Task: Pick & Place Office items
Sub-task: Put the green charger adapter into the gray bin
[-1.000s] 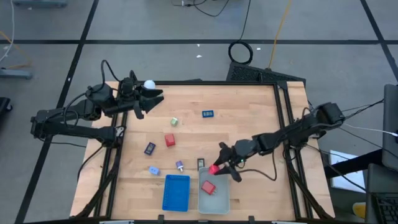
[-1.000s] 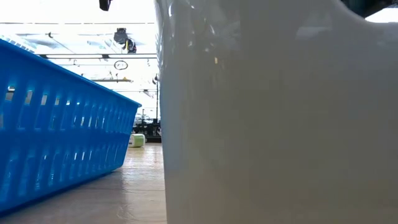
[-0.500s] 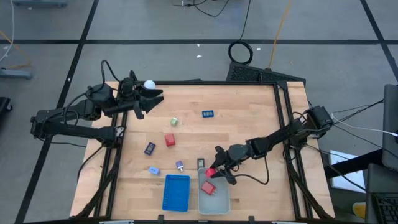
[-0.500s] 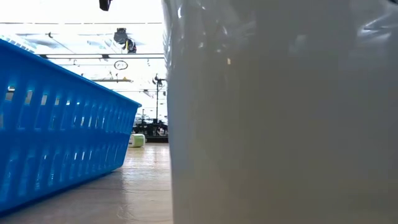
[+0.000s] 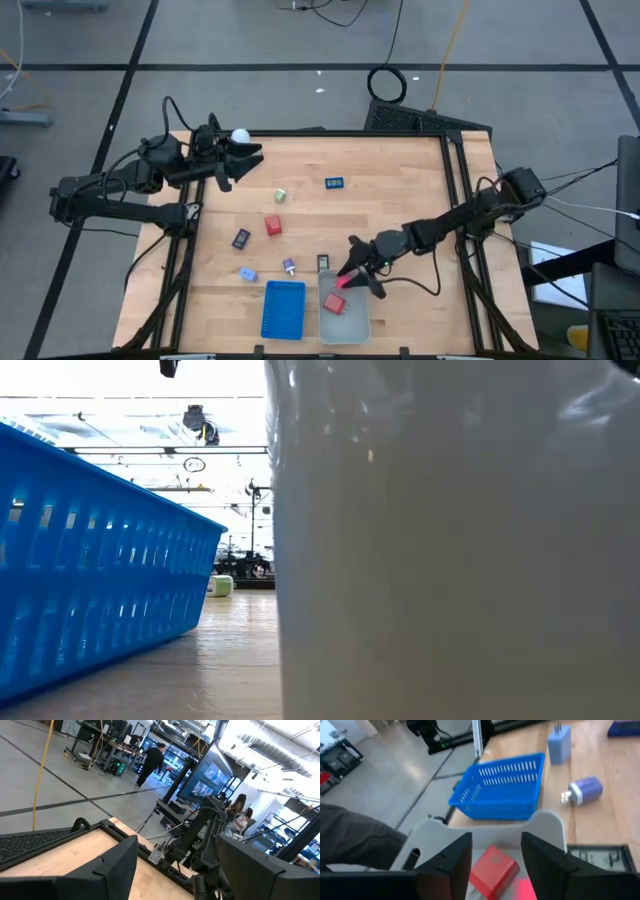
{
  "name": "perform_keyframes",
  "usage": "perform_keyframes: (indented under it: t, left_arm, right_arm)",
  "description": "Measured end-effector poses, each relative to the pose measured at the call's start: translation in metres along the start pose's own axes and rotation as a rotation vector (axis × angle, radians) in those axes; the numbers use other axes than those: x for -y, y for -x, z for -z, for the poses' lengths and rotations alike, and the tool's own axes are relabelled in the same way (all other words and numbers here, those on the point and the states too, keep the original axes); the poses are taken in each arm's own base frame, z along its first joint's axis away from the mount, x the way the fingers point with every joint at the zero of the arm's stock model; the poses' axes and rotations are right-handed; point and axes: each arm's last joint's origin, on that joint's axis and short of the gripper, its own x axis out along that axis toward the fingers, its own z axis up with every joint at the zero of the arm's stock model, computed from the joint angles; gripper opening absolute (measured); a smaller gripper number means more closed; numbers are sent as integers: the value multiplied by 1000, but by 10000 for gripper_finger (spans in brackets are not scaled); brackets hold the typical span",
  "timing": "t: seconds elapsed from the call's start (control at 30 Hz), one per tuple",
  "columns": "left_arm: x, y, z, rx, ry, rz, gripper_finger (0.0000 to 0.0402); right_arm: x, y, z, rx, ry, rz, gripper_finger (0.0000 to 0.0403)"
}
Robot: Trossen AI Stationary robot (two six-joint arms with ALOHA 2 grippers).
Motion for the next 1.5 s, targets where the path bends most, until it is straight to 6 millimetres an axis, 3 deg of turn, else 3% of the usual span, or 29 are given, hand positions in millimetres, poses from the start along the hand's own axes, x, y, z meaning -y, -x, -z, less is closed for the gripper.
perform_keyframes:
  t: [0.2, 0.5, 0.7, 0.93, 1.2, 1.37, 1.5]
  left_arm:
    - [0, 0, 0, 0, 1, 0, 271]
    - [0, 0, 0, -8, 9, 14, 271]
    - [2, 0, 1, -42, 12, 69, 271]
    - [3, 0, 2, -55, 12, 92, 271]
    - [0, 5, 8, -156, 77, 97, 271]
    - [-1, 22, 5, -158, 45, 60, 271]
    - [2, 48, -9, -125, 7, 6, 271]
  right_arm:
    - [-5, 6, -10, 58, -7, -24, 146]
    - [-9, 9, -17, 92, -88, -84, 179]
    - [-1, 11, -22, 84, -85, -103, 191]
    - [8, 9, -51, 58, 10, -64, 190]
    - [18, 14, -100, 61, 41, 19, 194]
    - [29, 22, -124, 105, 28, 117, 190]
    - [44, 30, -135, 144, -31, 266, 188]
